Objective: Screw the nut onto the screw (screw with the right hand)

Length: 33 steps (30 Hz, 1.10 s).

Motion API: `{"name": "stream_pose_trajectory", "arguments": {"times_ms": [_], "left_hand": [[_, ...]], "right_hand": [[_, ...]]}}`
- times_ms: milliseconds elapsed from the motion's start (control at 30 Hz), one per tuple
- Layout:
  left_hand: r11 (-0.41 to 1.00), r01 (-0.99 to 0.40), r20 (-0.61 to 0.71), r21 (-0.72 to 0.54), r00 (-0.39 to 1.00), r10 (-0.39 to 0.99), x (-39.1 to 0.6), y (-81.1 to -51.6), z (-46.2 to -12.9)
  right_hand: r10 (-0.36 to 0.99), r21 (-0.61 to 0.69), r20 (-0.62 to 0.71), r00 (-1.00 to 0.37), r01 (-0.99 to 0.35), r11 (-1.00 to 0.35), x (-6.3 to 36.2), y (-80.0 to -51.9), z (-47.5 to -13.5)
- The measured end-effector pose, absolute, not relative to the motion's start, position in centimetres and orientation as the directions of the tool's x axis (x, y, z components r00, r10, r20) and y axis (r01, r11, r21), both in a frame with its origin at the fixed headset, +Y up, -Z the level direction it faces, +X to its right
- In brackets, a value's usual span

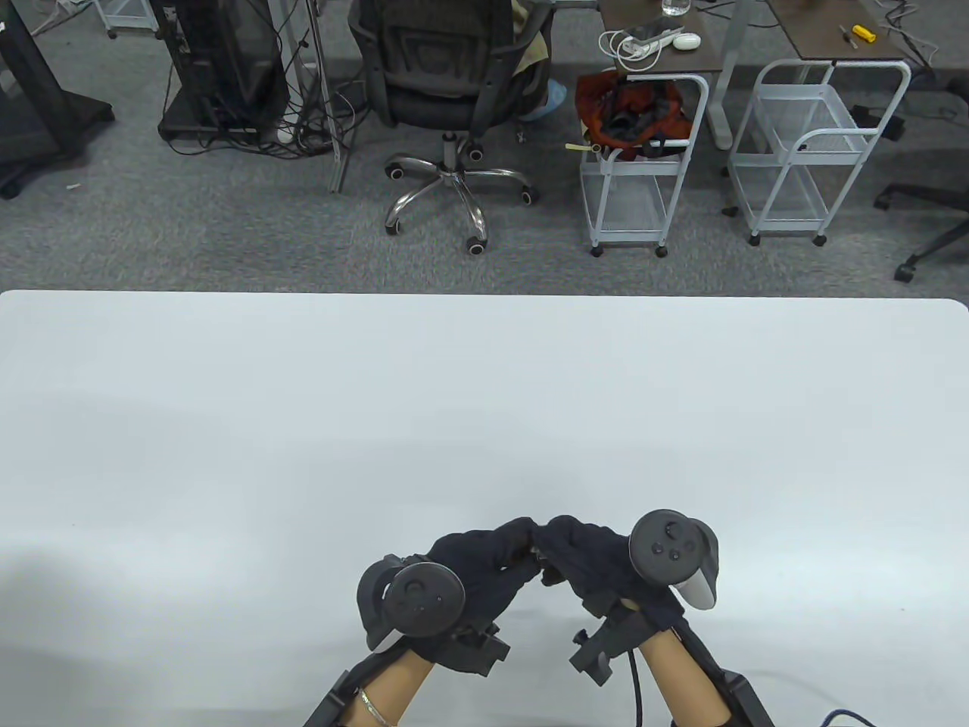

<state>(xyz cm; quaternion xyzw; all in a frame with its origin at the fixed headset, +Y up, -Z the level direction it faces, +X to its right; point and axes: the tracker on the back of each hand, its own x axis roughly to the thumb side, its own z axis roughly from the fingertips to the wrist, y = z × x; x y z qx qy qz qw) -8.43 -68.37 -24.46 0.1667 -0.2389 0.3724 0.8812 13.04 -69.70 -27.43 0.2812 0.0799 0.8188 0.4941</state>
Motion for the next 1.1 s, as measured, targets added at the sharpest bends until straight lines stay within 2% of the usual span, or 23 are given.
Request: {"name": "stream_pose_trajectory", "arguments": {"times_ms": [33, 67, 200, 267, 367, 400, 533, 567, 767, 900, 933, 1000, 1100], "left_hand": [[0.675, -0.729, 0.556, 0.114, 0.61, 0.565, -8.37, -68.31, -24.43], [0.679, -0.724, 0.559, 0.121, 0.615, 0.556, -8.35, -68.31, -24.35], [0.667, -0.736, 0.573, 0.115, 0.598, 0.561, -8.16, -68.15, -24.21], [0.661, -0.743, 0.571, 0.107, 0.59, 0.571, -8.22, -68.11, -24.26], [0.664, -0.737, 0.57, 0.125, 0.602, 0.56, -8.41, -68.04, -24.27], [0.669, -0.733, 0.574, 0.124, 0.603, 0.555, -8.4, -68.0, -24.25], [0.679, -0.723, 0.573, 0.127, 0.612, 0.545, -8.32, -68.22, -24.33], [0.676, -0.727, 0.57, 0.119, 0.608, 0.553, -8.33, -68.3, -24.39], [0.657, -0.744, 0.561, 0.122, 0.598, 0.572, -8.56, -68.09, -24.38], [0.641, -0.759, 0.565, 0.11, 0.579, 0.588, -8.38, -68.03, -24.18], [0.643, -0.758, 0.566, 0.109, 0.579, 0.586, -8.37, -68.05, -24.23], [0.643, -0.758, 0.562, 0.105, 0.579, 0.591, -8.39, -68.1, -24.29], [0.651, -0.749, 0.557, 0.124, 0.595, 0.579, -8.57, -68.02, -24.3]], "right_hand": [[0.866, 0.454, 0.353, -0.355, -0.744, -0.49, 13.05, -69.74, -27.44], [0.865, 0.441, 0.352, -0.357, -0.752, -0.49, 13.06, -69.73, -27.42], [0.828, 0.218, 0.383, -0.408, -0.832, -0.511, 13.02, -69.36, -27.16], [0.823, 0.243, 0.394, -0.409, -0.817, -0.523, 13.13, -69.18, -27.16], [0.861, 0.413, 0.367, -0.351, -0.768, -0.489, 13.09, -69.19, -27.25], [0.863, 0.432, 0.352, -0.362, -0.755, -0.493, 13.05, -69.27, -27.22], [0.822, 0.224, 0.386, -0.417, -0.822, -0.523, 12.74, -69.59, -27.09], [0.814, 0.218, 0.391, -0.429, -0.816, -0.535, 12.73, -69.58, -27.11], [0.849, 0.424, 0.387, -0.361, -0.747, -0.511, 13.01, -69.31, -27.32], [0.808, 0.207, 0.435, -0.398, -0.829, -0.519, 13.0, -69.22, -27.1], [0.807, 0.198, 0.432, -0.403, -0.831, -0.52, 13.03, -69.21, -27.04], [0.818, 0.253, 0.417, -0.396, -0.814, -0.523, 13.14, -69.25, -27.12], [0.853, 0.438, 0.392, -0.344, -0.745, -0.502, 13.09, -69.34, -27.35]]}}
